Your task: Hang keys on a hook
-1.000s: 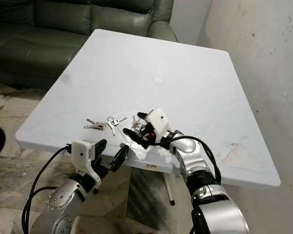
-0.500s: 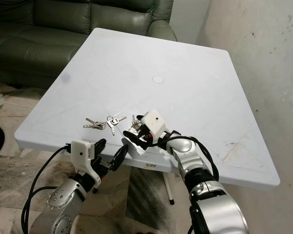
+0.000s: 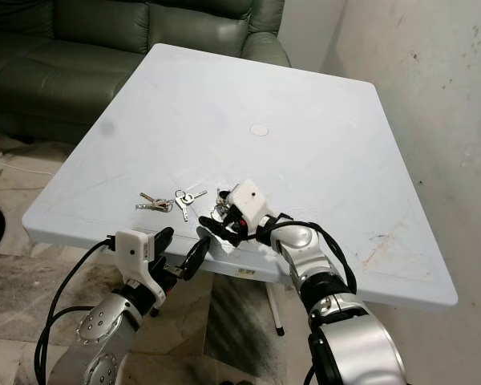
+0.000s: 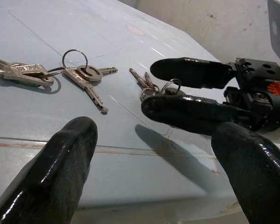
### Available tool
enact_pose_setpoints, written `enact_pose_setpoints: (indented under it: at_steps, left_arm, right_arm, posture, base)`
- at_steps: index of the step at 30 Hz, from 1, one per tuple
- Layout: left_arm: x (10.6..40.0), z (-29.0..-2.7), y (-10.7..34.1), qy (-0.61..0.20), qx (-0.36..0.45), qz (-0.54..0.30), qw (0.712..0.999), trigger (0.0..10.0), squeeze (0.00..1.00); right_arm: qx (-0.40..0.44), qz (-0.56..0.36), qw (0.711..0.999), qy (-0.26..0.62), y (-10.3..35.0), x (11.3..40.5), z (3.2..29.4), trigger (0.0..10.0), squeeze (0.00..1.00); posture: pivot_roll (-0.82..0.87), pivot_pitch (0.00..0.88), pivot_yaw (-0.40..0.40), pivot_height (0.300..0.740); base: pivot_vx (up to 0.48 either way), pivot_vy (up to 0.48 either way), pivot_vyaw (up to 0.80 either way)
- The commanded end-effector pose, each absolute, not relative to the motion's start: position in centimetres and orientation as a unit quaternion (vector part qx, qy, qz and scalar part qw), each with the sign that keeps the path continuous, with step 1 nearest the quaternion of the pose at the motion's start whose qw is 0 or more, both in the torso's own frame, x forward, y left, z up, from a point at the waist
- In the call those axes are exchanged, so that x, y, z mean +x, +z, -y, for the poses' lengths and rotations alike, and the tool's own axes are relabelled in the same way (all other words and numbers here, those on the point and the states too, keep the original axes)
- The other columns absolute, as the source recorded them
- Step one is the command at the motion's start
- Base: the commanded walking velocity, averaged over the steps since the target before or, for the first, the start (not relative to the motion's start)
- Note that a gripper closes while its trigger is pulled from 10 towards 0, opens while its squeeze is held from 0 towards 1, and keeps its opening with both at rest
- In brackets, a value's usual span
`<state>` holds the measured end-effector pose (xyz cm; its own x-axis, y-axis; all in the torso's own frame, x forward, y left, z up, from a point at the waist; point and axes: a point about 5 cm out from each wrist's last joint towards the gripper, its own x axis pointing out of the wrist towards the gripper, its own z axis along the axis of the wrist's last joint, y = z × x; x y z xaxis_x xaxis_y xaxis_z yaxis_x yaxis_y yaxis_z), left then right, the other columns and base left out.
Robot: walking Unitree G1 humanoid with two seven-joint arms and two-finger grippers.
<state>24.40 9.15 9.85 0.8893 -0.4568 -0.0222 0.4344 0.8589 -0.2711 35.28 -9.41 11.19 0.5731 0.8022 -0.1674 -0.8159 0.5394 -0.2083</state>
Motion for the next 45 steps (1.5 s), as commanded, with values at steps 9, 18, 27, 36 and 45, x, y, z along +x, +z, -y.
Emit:
enact_pose_setpoints:
  at_steps: [9,18,27,36,45]
  left_arm:
    - [24.15,-8.89,9.36,-0.226,-0.139,-0.057,0.963,10.0,0.00]
    - [24.17,-8.80,9.38,-0.225,-0.141,-0.057,0.962,10.0,0.00]
    - [24.24,-8.73,9.40,-0.224,-0.142,-0.057,0.962,10.0,0.00]
    - [24.27,-8.70,9.48,-0.224,-0.145,-0.056,0.962,10.0,0.00]
    - [24.28,-8.70,9.47,-0.224,-0.145,-0.056,0.962,10.0,0.00]
  right_arm:
    - [-0.142,-0.018,0.885,0.443,11.57,35.66,10.02,0.6,0.00]
    - [-0.145,-0.008,0.887,0.437,11.83,35.76,9.89,0.0,0.00]
    - [-0.151,-0.001,0.888,0.433,12.02,35.85,9.92,0.0,0.00]
    - [-0.166,-0.006,0.885,0.436,11.95,35.89,9.80,10.0,0.00]
    - [-0.145,-0.016,0.889,0.435,11.84,35.94,9.84,10.0,0.02]
  posture:
    - [0.10,0.127,-0.165,0.740]
    - [0.10,0.128,-0.166,0.740]
    - [0.10,0.128,-0.169,0.740]
    - [0.10,0.129,-0.170,0.740]
    - [0.10,0.124,-0.170,0.740]
  base:
    - [0.000,0.000,0.00]
    - [0.000,0.000,0.00]
    - [0.000,0.000,0.00]
    - [0.000,0.000,0.00]
    - [0.000,0.000,0.00]
